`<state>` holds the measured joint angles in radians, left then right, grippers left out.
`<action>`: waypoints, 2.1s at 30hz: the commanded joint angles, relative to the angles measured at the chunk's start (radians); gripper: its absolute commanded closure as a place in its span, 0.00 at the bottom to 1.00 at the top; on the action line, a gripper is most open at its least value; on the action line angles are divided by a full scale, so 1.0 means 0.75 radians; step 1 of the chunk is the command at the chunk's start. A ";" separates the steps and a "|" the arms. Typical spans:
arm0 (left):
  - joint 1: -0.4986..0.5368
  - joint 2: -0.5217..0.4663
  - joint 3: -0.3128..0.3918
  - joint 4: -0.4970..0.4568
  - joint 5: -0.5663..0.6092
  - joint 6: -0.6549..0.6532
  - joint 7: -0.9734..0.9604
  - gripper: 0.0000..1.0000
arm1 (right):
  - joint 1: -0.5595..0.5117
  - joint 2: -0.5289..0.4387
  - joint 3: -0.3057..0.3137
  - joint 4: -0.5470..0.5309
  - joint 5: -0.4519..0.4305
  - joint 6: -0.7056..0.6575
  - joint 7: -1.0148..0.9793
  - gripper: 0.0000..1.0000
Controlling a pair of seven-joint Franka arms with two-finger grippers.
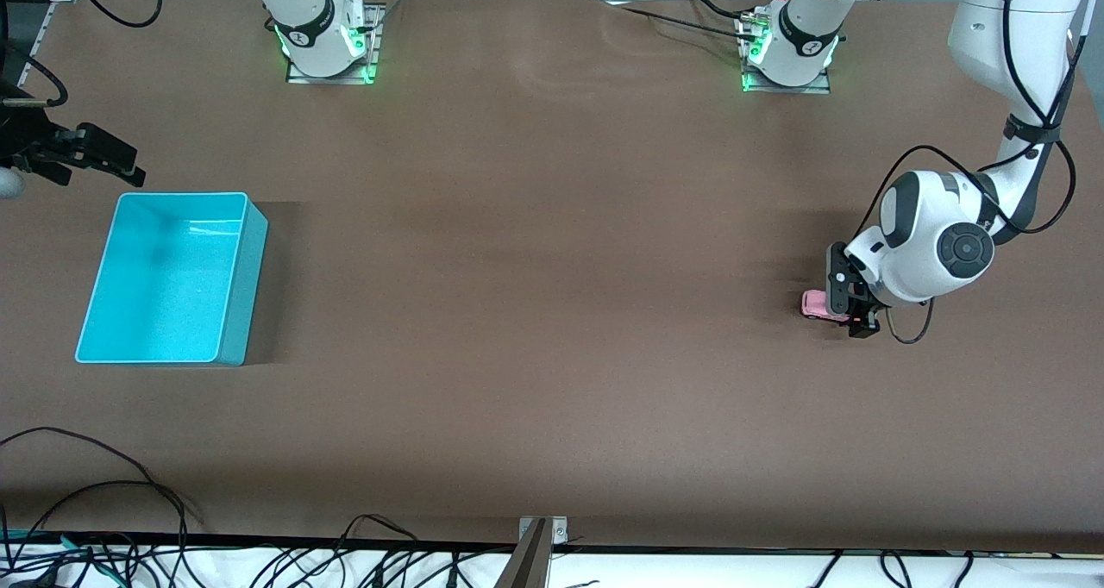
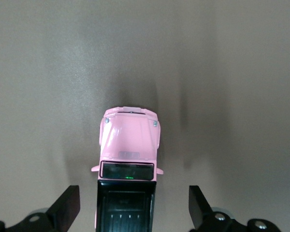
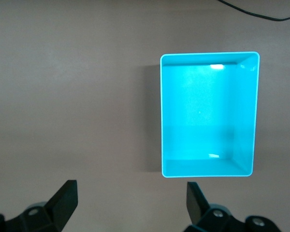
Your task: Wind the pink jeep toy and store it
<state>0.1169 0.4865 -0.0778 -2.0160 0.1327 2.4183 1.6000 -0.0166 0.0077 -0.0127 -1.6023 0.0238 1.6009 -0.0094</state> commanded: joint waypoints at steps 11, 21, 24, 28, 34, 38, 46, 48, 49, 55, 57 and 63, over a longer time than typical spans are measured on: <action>0.012 0.022 -0.007 0.015 0.034 0.017 -0.012 0.79 | 0.002 0.002 -0.001 0.021 -0.003 -0.024 0.004 0.00; 0.016 0.020 -0.007 0.021 0.030 0.007 -0.106 0.84 | 0.002 0.002 0.001 0.022 -0.005 -0.024 0.004 0.00; 0.018 0.020 -0.007 0.019 0.028 0.007 -0.127 0.84 | 0.002 0.000 0.003 0.024 -0.005 -0.024 0.006 0.00; 0.022 0.020 -0.007 0.019 0.028 0.007 -0.137 0.84 | 0.002 0.000 0.003 0.024 -0.003 -0.026 0.006 0.00; 0.030 0.022 -0.007 0.017 0.028 0.007 -0.135 0.84 | 0.002 0.000 0.003 0.024 -0.005 -0.024 0.004 0.00; 0.036 0.024 -0.007 0.011 0.028 0.005 -0.129 0.84 | 0.002 0.000 0.003 0.024 -0.003 -0.024 0.004 0.00; 0.138 0.055 -0.007 0.009 0.034 0.003 -0.088 0.84 | 0.002 0.000 0.003 0.024 -0.003 -0.024 0.004 0.00; 0.171 0.063 -0.007 0.015 0.034 0.003 -0.033 0.84 | 0.002 0.002 0.003 0.024 -0.005 -0.024 0.004 0.00; 0.222 0.079 -0.007 0.023 0.034 0.003 0.036 0.84 | 0.002 0.000 0.003 0.024 -0.005 -0.024 0.004 0.00; 0.300 0.084 -0.007 0.023 0.034 0.003 0.116 0.84 | 0.002 0.000 0.003 0.024 -0.005 -0.024 0.006 0.00; 0.339 0.096 -0.007 0.029 0.034 0.003 0.174 0.84 | 0.002 0.000 0.003 0.024 -0.005 -0.024 0.004 0.00; 0.441 0.112 -0.007 0.050 0.034 0.003 0.292 0.84 | 0.002 0.000 0.003 0.024 -0.005 -0.024 0.004 0.00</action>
<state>0.3858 0.5136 -0.0776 -1.9882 0.1330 2.4334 1.7464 -0.0164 0.0077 -0.0128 -1.6023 0.0238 1.6005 -0.0094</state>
